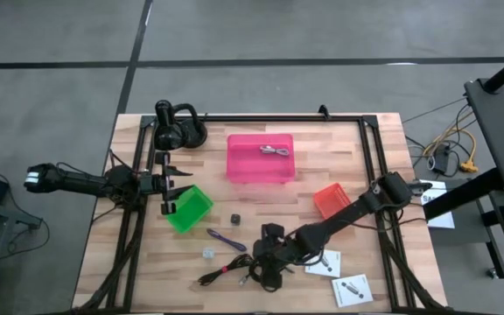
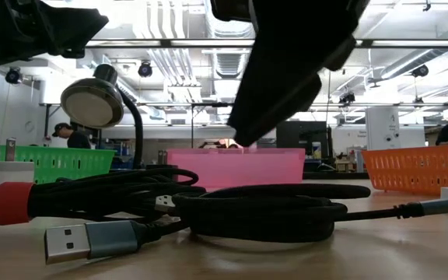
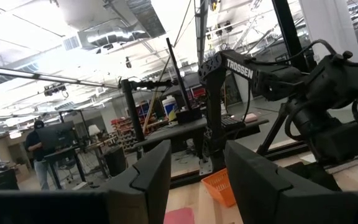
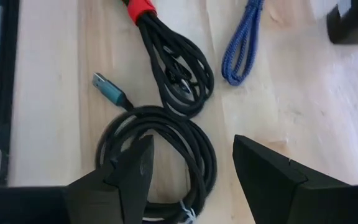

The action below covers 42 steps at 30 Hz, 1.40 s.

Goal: Pick and place items into bin
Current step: Put the right black charger cable into the pink bin

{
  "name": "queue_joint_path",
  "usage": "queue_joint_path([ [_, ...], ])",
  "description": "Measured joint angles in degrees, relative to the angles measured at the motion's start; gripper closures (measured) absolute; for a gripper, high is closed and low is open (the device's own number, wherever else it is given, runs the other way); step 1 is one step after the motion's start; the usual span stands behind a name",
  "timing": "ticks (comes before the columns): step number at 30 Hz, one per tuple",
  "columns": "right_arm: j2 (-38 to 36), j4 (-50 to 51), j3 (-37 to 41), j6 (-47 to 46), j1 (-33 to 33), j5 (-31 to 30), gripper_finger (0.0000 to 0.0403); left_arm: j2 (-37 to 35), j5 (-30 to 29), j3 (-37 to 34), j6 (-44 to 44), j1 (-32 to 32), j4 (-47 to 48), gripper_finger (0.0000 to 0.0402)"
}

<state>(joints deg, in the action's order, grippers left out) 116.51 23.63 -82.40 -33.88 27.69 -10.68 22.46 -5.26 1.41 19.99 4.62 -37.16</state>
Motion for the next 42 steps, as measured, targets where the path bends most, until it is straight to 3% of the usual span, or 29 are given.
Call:
queue_joint_path([
  [12,0.18,3.46,0.11,-0.05,0.06,0.04,0.0197,0.00,0.00,0.00,0.00,0.00,-0.12,0.0265],
  [27,0.22,0.52,2.48,-3.22,0.17,-1.38,0.0197,0.00,0.00,0.00,0.00,0.00,-0.09,0.0265],
  [35,5.60,-1.15,1.15,-2.59,0.19,-1.16,0.0197,0.00,0.00,0.00,0.00,0.00,0.01,0.0265],
  [42,6.10,-0.84,0.21,-2.56,0.19,-0.83,0.0197,0.00,-0.01,0.00,0.00,-0.01,-0.02,0.0265],
])
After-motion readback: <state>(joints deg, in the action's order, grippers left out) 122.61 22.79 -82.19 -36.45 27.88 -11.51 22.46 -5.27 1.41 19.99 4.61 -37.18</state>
